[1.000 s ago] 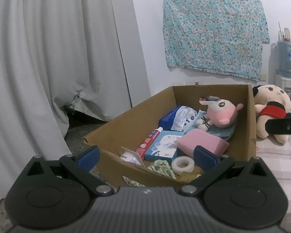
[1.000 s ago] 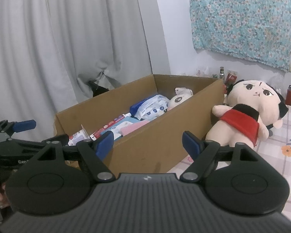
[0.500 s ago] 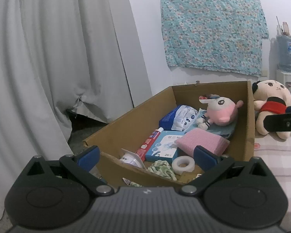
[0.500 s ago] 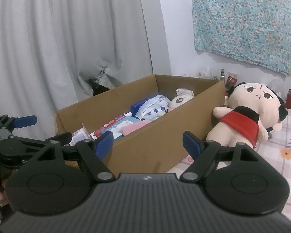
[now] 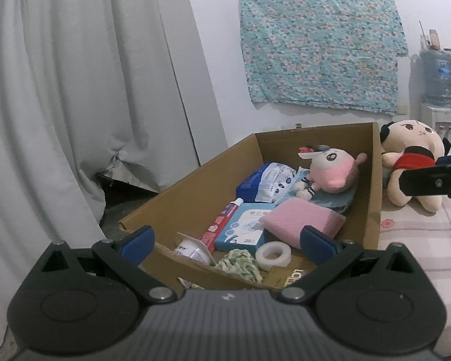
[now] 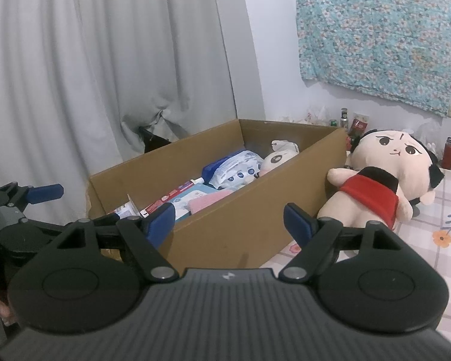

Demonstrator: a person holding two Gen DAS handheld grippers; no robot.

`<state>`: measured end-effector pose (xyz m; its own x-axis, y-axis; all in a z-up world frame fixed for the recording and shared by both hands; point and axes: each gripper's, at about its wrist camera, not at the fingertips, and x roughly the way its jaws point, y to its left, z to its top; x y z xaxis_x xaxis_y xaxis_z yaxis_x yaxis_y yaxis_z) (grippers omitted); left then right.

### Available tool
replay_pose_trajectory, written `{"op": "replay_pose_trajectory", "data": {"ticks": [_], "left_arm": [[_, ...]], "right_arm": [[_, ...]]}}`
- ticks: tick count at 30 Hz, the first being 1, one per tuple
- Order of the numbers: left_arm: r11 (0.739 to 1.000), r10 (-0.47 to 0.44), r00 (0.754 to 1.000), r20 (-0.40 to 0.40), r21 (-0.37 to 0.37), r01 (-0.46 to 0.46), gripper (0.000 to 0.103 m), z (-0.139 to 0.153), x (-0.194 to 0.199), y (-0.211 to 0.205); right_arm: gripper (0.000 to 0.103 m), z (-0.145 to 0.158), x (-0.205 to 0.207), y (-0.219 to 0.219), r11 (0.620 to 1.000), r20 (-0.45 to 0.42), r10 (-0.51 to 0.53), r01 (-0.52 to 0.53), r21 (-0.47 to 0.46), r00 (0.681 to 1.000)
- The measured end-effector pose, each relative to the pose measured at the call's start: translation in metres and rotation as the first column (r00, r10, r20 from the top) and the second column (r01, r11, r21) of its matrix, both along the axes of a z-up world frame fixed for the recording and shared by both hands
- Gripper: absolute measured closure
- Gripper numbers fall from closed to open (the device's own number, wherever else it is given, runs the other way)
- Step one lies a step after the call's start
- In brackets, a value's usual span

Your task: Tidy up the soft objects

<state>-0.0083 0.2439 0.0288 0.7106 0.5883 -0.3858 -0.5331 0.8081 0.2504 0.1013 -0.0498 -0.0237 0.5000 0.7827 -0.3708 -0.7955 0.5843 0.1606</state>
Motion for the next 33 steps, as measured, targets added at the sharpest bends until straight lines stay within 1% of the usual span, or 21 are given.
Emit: {"op": "replay_pose_trajectory", "data": {"ticks": [10,33], "left_arm": [[1.000,-0.015,1.000,-0.004,-0.010,0.015,0.000,-0.0003,0.0026,-0.0010],[1.000,-0.014,1.000,-0.004,-0.014,0.013,0.000,-0.0002,0.0026,-0.0001]], "right_arm": [[0.023,-0.0007,-0.0001,-0.0007,1.000,-0.010,-0.006,0.006,-0.004,1.000],[0.022,-0.0023,-0.0014,0.0005,1.000,-0.009,0.001,-0.001,-0.009,1.000]]}}
